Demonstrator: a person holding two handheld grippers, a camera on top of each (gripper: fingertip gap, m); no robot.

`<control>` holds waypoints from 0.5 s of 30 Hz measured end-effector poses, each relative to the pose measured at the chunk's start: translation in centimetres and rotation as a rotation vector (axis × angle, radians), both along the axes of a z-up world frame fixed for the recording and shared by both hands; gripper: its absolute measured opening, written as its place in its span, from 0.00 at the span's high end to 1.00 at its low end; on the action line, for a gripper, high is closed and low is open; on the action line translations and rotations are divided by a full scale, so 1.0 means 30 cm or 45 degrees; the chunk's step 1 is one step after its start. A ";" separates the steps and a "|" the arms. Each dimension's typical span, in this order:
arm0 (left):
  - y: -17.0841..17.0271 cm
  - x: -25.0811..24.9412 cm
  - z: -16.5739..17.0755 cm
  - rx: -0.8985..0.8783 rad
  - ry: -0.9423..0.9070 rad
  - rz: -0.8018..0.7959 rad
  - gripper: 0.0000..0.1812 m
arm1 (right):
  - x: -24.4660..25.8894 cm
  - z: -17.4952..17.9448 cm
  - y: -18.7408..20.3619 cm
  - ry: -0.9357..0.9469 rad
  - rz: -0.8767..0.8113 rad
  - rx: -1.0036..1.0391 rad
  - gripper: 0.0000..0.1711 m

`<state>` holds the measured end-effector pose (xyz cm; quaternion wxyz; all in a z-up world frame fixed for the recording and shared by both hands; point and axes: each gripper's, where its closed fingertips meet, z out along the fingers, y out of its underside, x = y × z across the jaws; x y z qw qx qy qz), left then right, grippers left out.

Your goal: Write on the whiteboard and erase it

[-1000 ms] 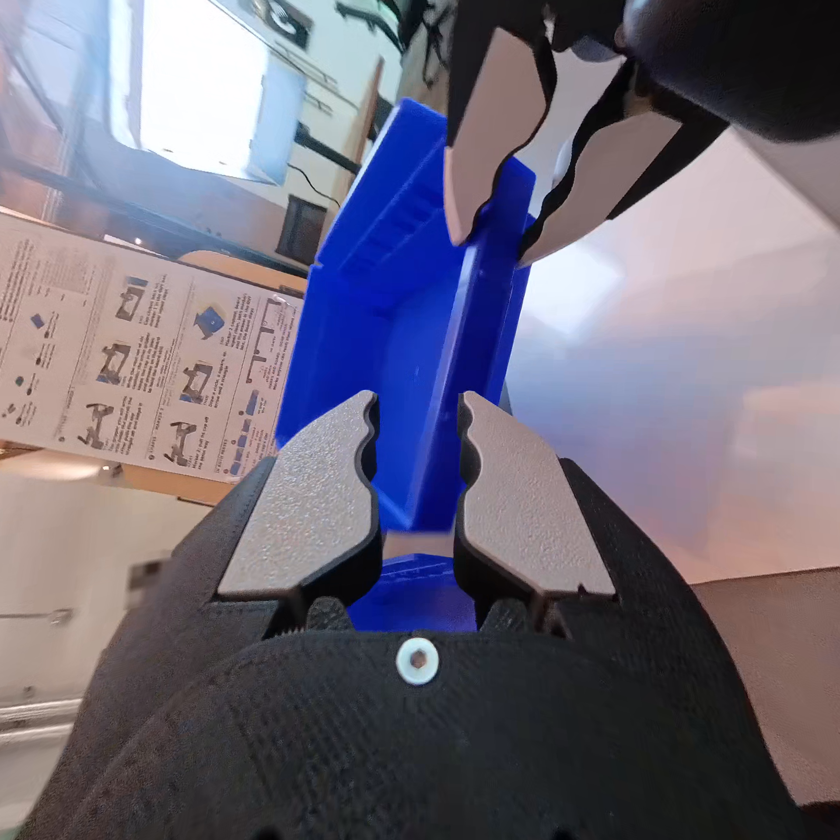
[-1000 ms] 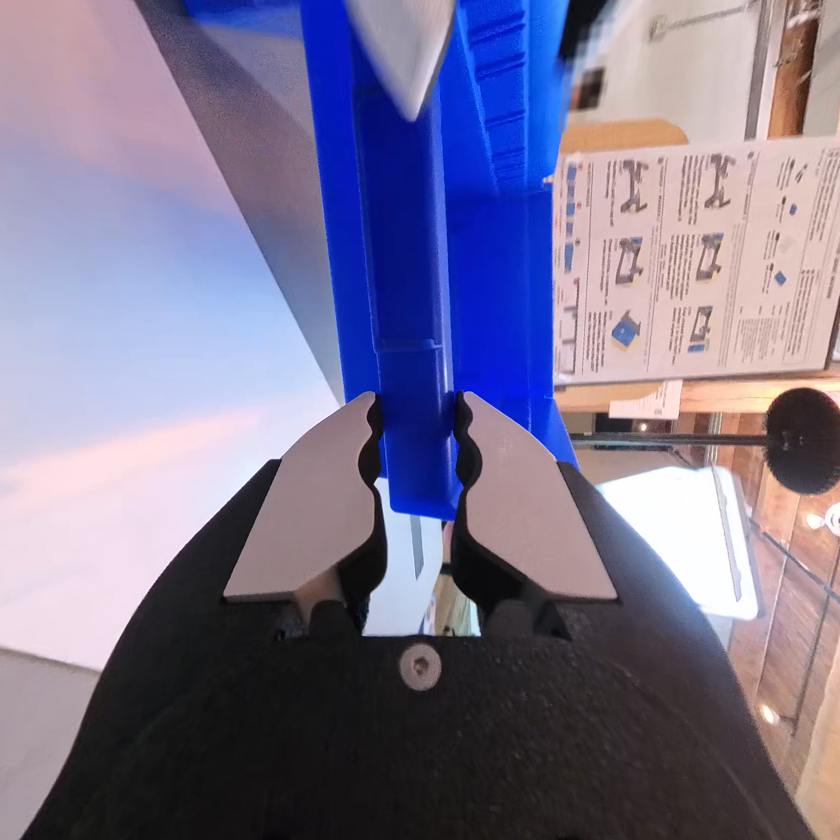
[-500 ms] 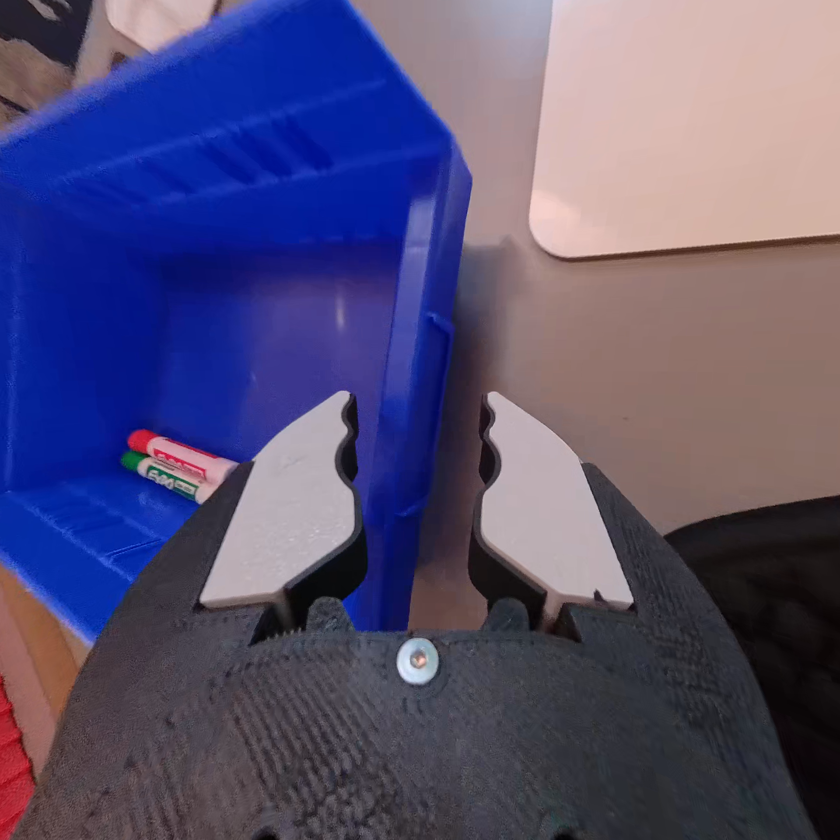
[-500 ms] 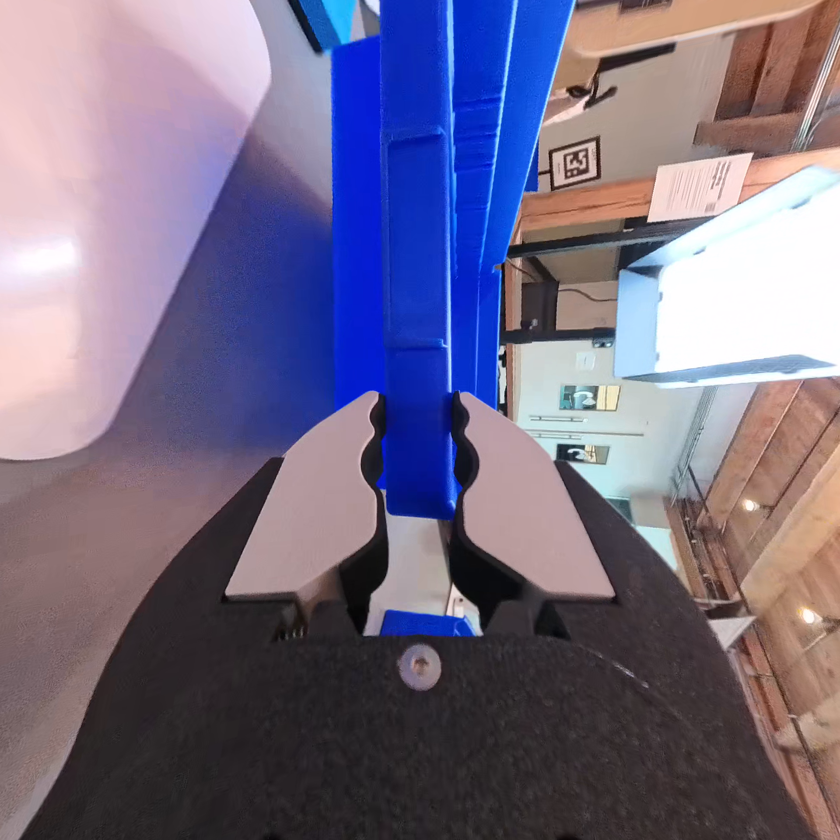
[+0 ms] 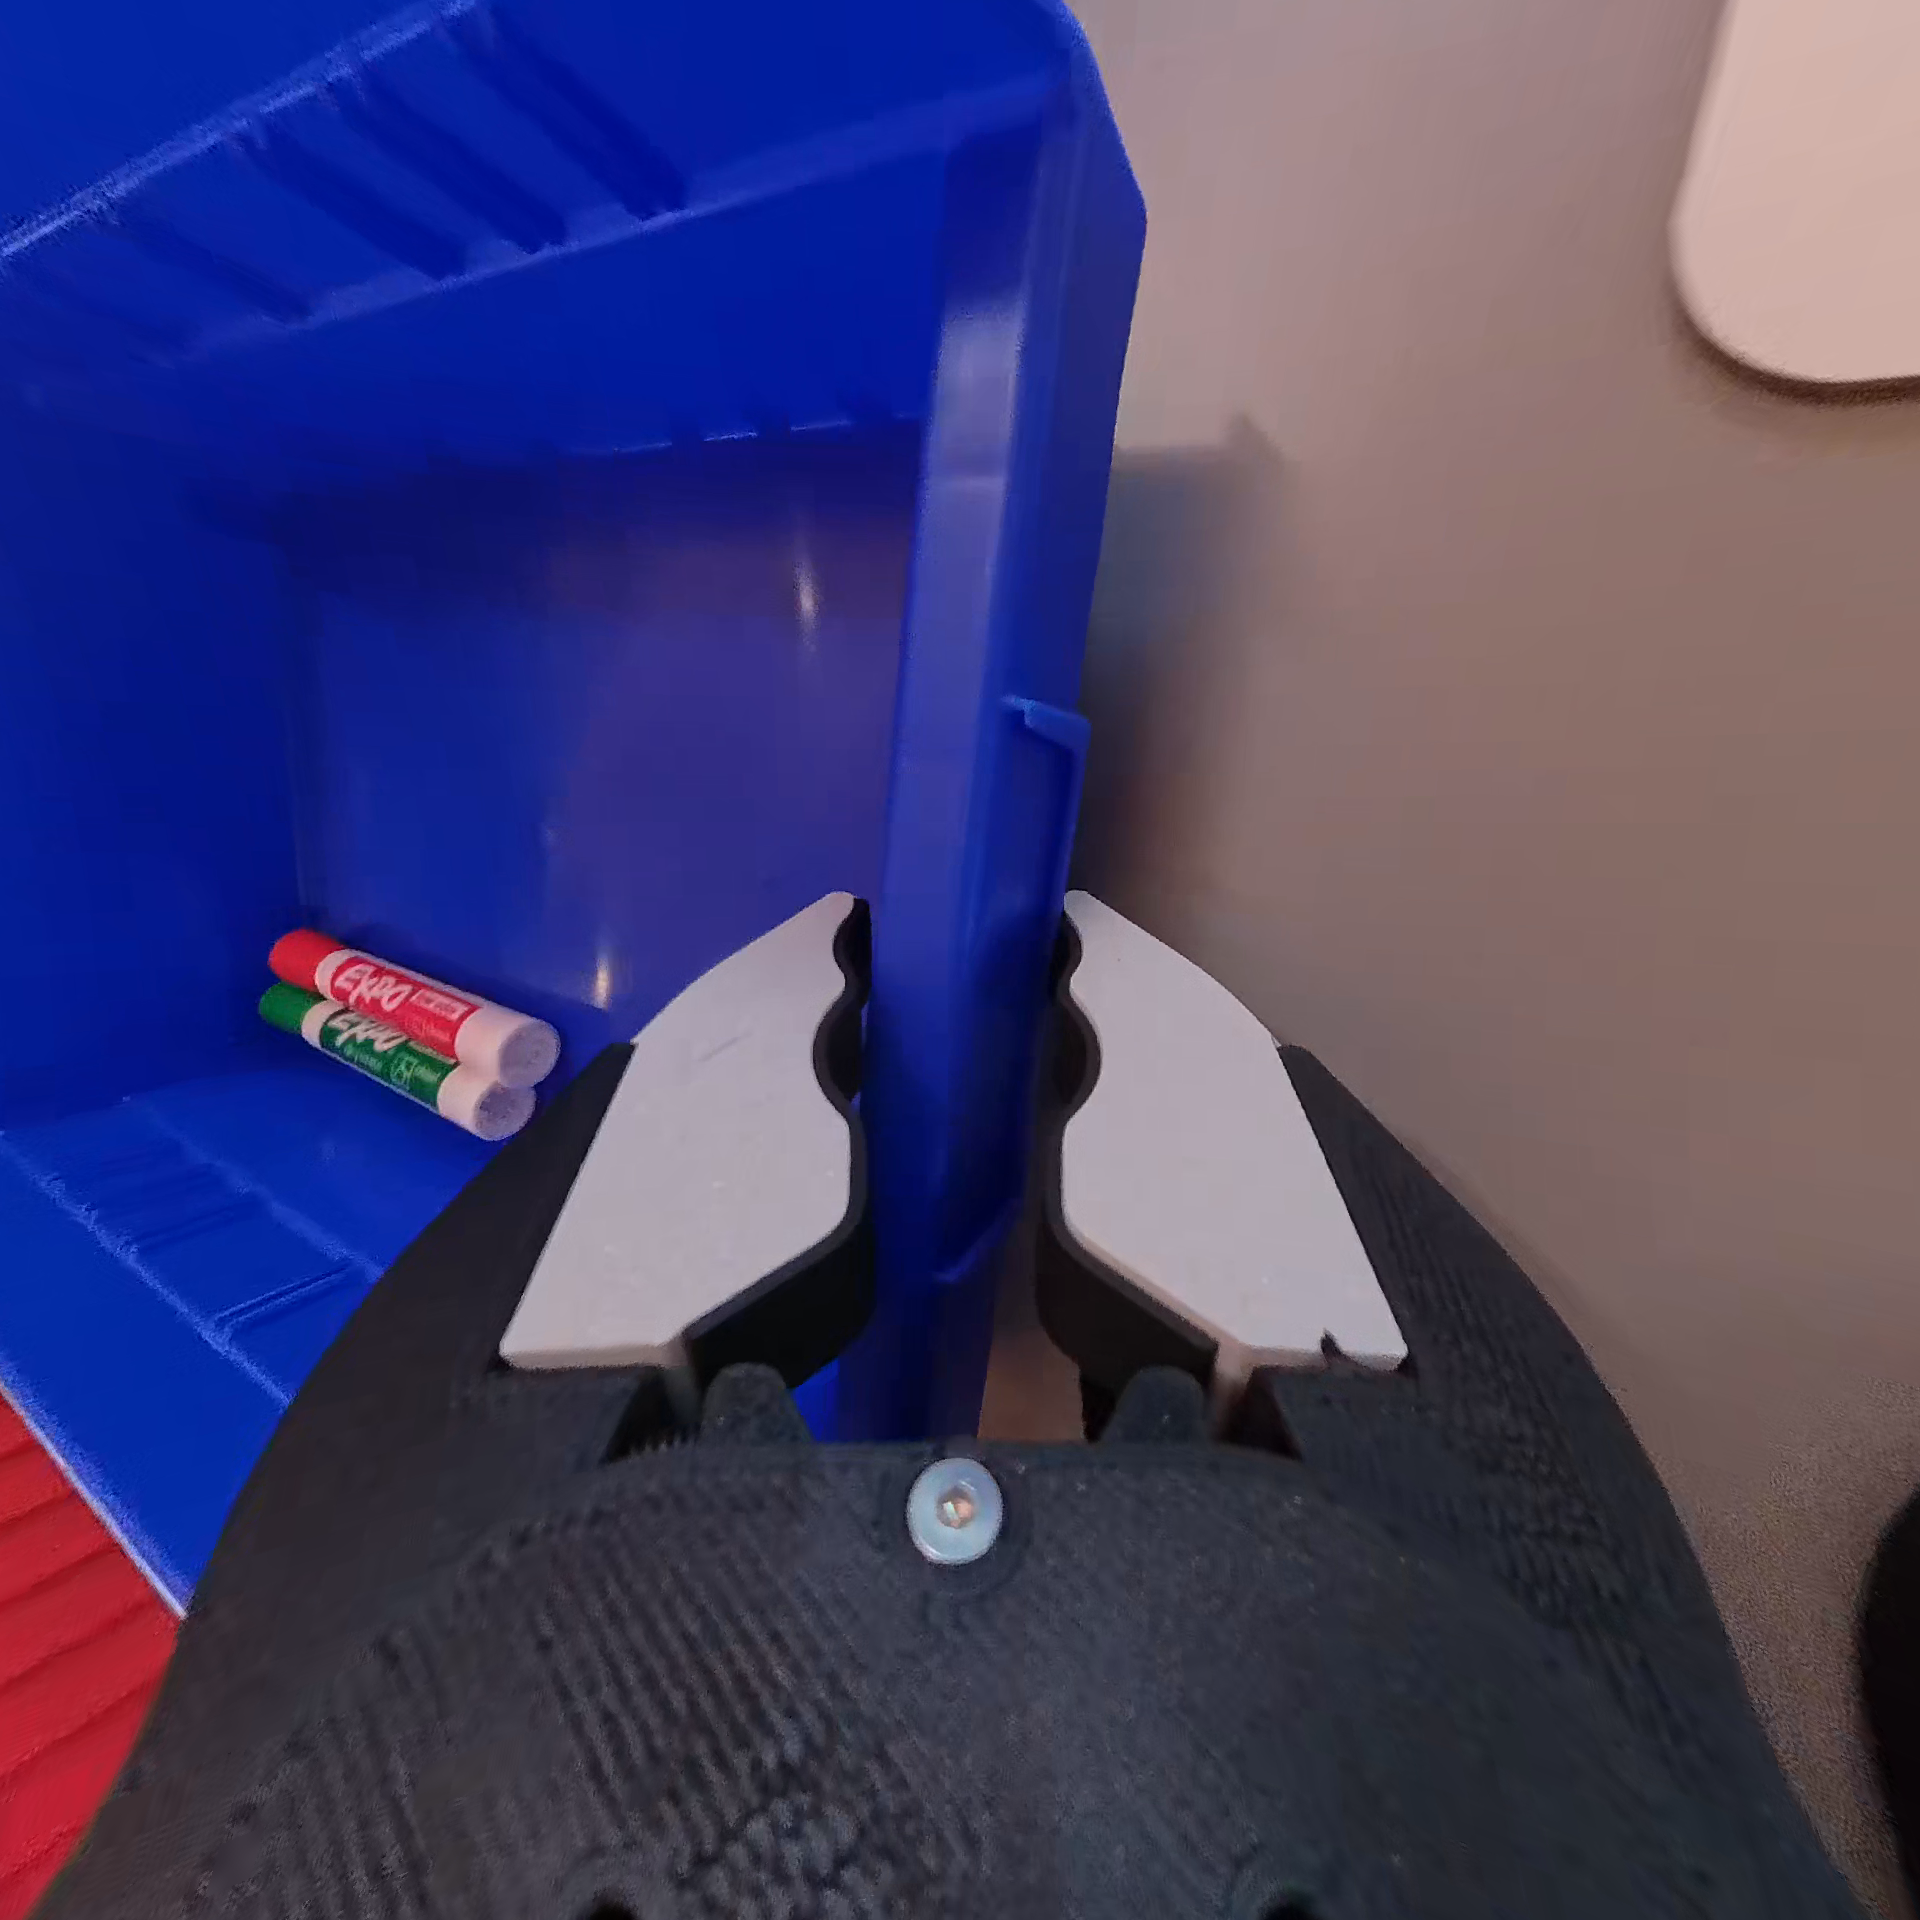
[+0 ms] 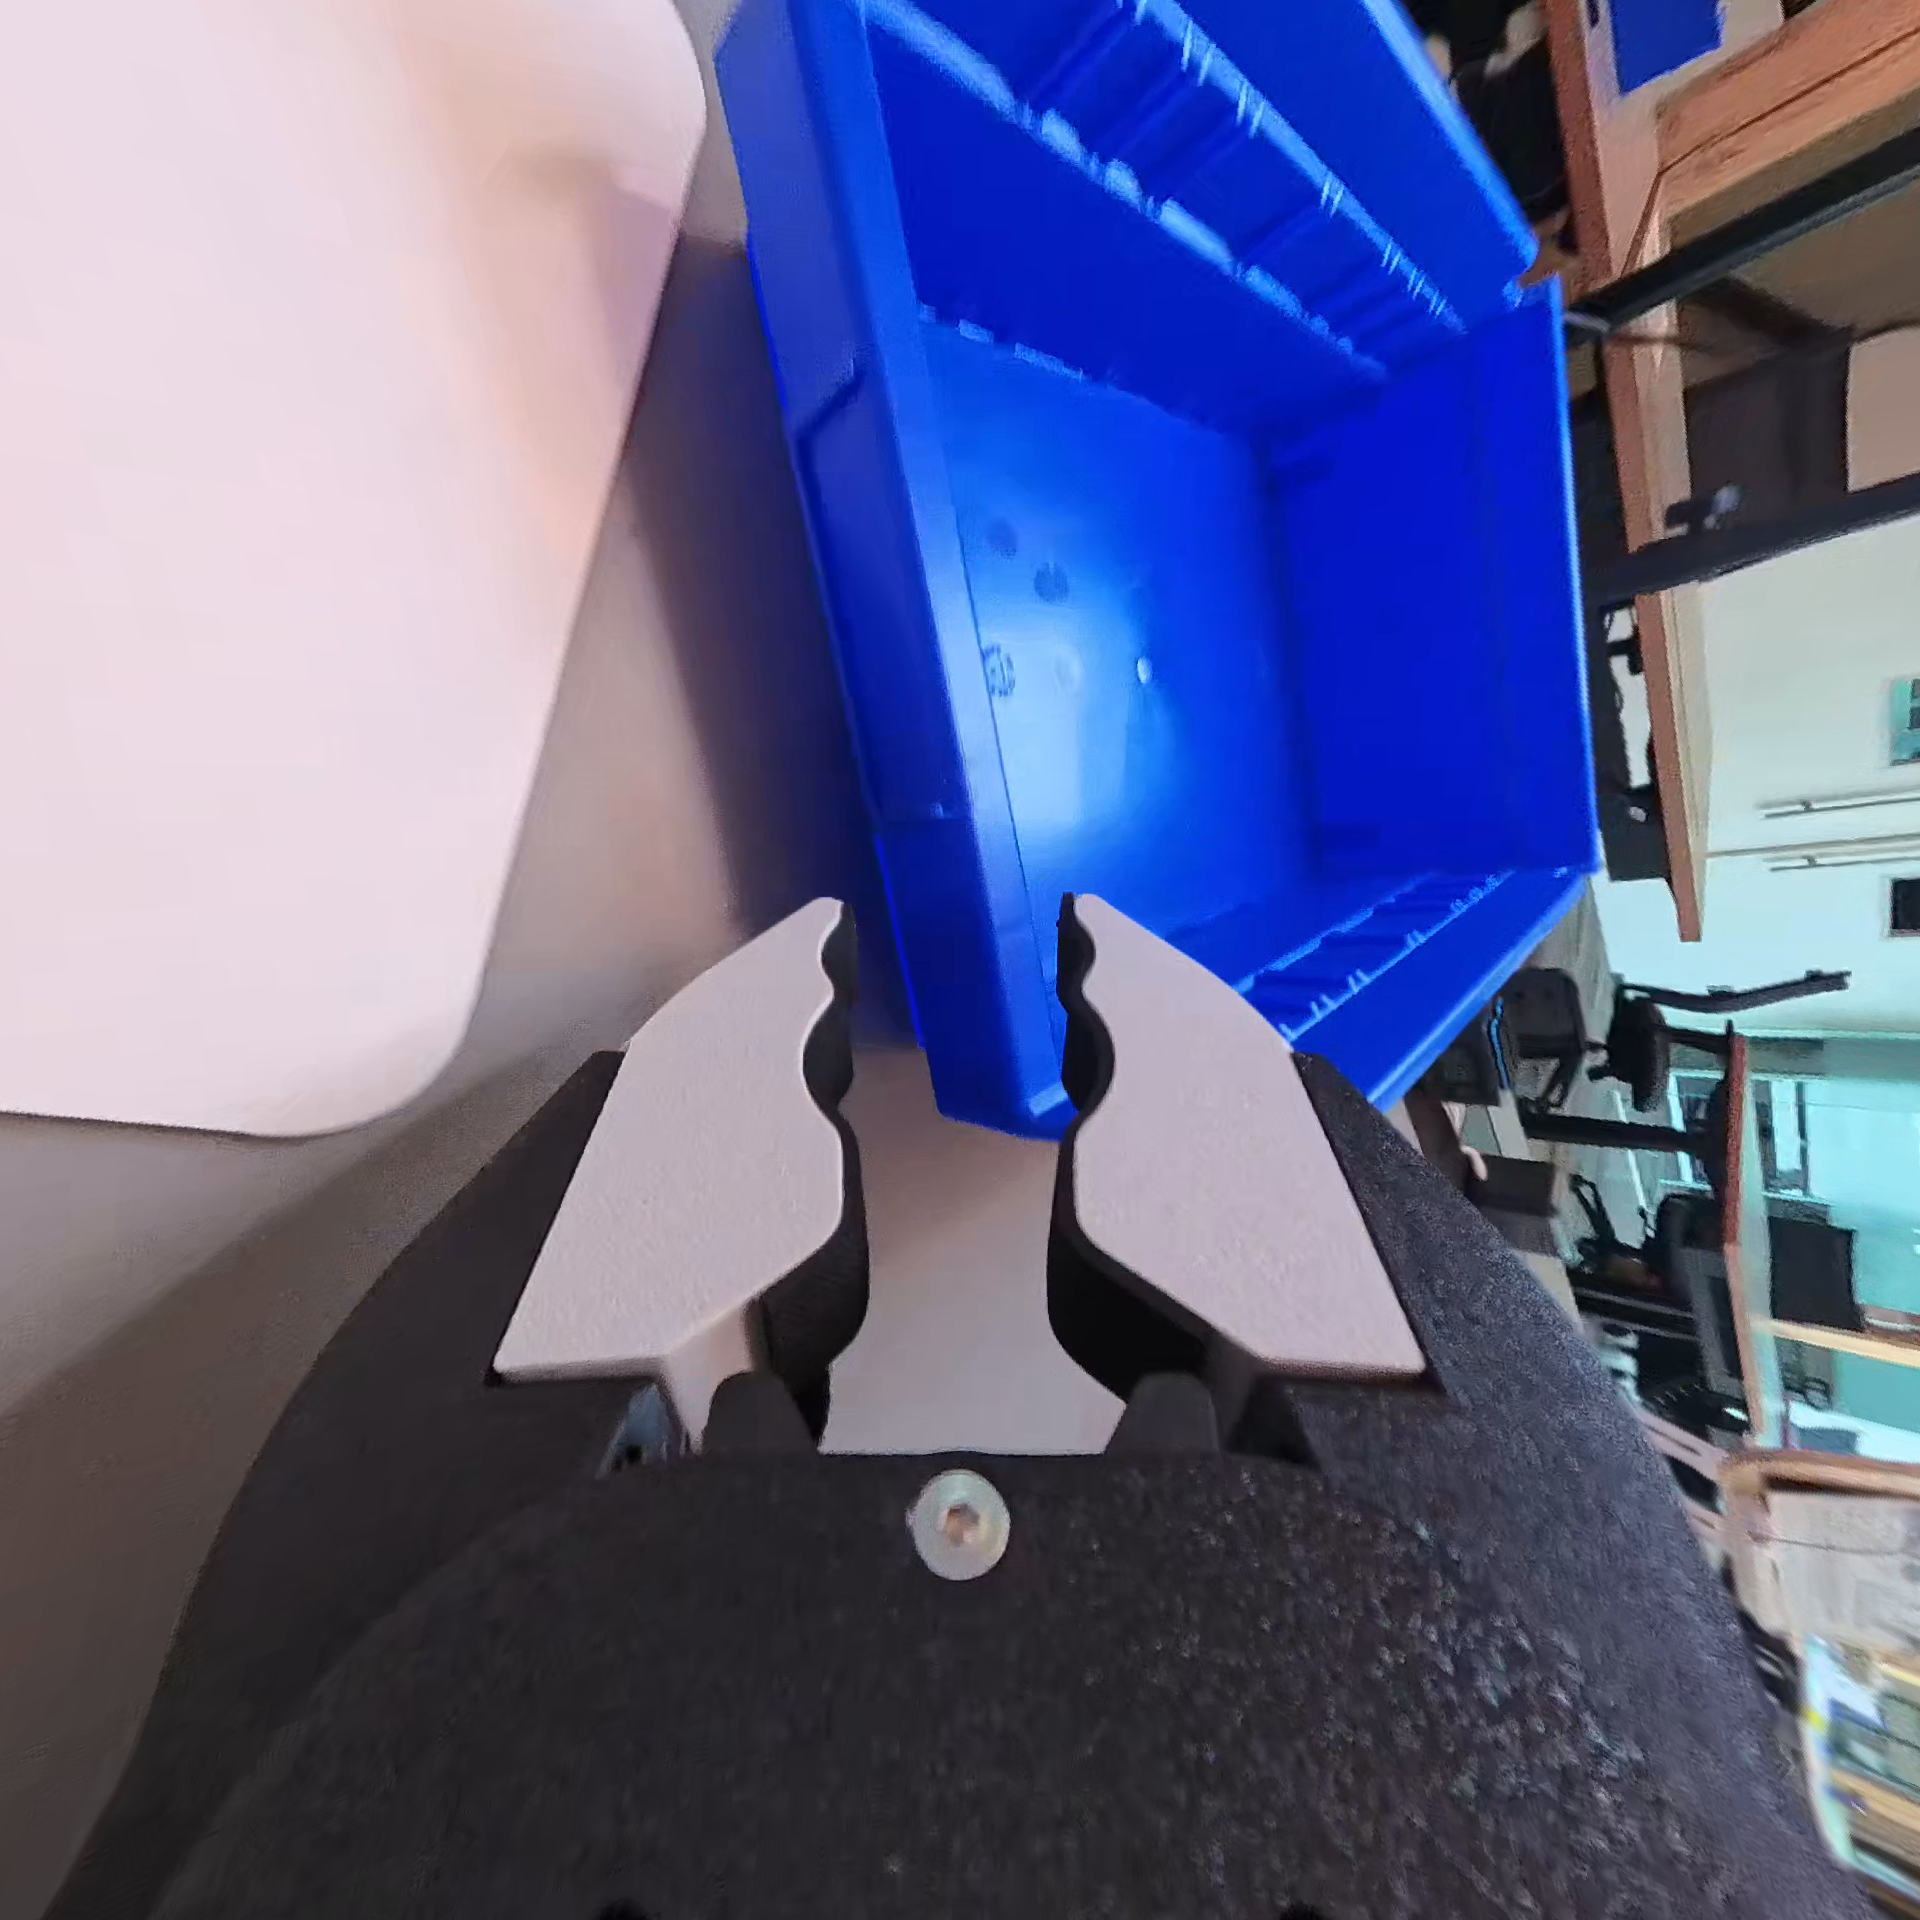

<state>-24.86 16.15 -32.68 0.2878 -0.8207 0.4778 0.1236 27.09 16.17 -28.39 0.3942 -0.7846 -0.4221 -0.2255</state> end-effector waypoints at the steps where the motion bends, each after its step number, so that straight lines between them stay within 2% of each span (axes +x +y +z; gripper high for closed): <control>1: 0.015 -0.016 0.000 -0.002 0.005 0.015 0.82 | -0.021 0.011 0.000 0.012 0.007 0.006 0.78; 4: 0.065 -0.063 -0.002 -0.030 0.020 0.052 0.82 | -0.055 0.010 0.024 -0.132 0.020 -0.008 0.76; 7: 0.104 -0.097 -0.005 -0.071 0.018 0.075 0.83 | -0.045 -0.046 0.081 -0.305 -0.049 -0.123 0.65; 8: 0.116 -0.102 -0.005 -0.068 0.004 0.080 0.83 | -0.040 -0.062 0.108 -0.339 -0.065 -0.143 0.65; 11: 0.134 -0.111 -0.003 -0.009 -0.030 0.083 0.82 | -0.001 -0.108 0.162 -0.410 -0.082 -0.206 0.81; 15: 0.136 -0.118 0.002 0.072 -0.012 0.050 0.82 | 0.122 -0.109 0.193 -0.469 -0.108 -0.259 0.81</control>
